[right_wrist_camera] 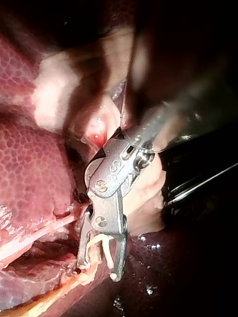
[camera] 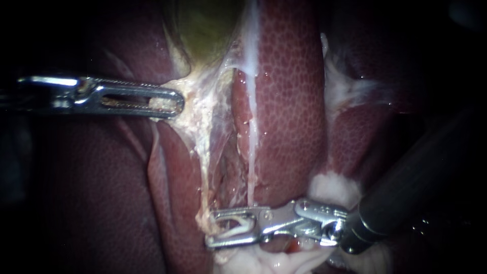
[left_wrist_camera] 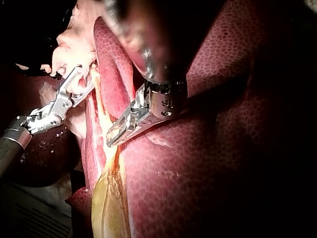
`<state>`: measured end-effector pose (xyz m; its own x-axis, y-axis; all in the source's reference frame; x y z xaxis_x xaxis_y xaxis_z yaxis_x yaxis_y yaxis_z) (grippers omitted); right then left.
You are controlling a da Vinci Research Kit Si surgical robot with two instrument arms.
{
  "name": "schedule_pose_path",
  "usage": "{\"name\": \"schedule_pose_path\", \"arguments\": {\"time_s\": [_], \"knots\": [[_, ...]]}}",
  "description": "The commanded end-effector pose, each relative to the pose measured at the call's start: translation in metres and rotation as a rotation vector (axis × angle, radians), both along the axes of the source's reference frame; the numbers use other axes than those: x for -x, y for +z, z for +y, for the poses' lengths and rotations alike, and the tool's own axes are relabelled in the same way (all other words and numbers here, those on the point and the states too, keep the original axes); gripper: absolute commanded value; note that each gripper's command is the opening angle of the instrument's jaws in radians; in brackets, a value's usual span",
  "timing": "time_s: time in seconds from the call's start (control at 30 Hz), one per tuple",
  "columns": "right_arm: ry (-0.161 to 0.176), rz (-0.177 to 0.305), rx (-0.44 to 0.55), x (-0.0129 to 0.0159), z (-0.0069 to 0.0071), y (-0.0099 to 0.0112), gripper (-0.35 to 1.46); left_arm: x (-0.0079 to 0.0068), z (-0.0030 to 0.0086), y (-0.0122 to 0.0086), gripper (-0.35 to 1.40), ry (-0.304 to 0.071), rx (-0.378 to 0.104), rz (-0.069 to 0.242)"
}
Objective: Clipping first clip left tube
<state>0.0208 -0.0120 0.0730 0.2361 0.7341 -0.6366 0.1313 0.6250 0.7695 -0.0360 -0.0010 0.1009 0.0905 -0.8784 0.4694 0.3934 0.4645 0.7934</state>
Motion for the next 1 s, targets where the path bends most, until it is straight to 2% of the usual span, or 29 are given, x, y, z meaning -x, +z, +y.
{"name": "schedule_pose_path", "arguments": {"time_s": [0.03, 1.0], "knots": [[0.0, 0.0, 0.0, 0.0, 0.0, 0.0, 0.32, 0.0, 0.0, 0.0, -0.35, 0.0, 0.0, 0.0], [-0.001, 0.001, 0.0, 0.0, -0.0001, -0.0001, 0.33, 0.0, 0.0, 0.0, -0.35, 0.0, 0.0, 0.0]]}}
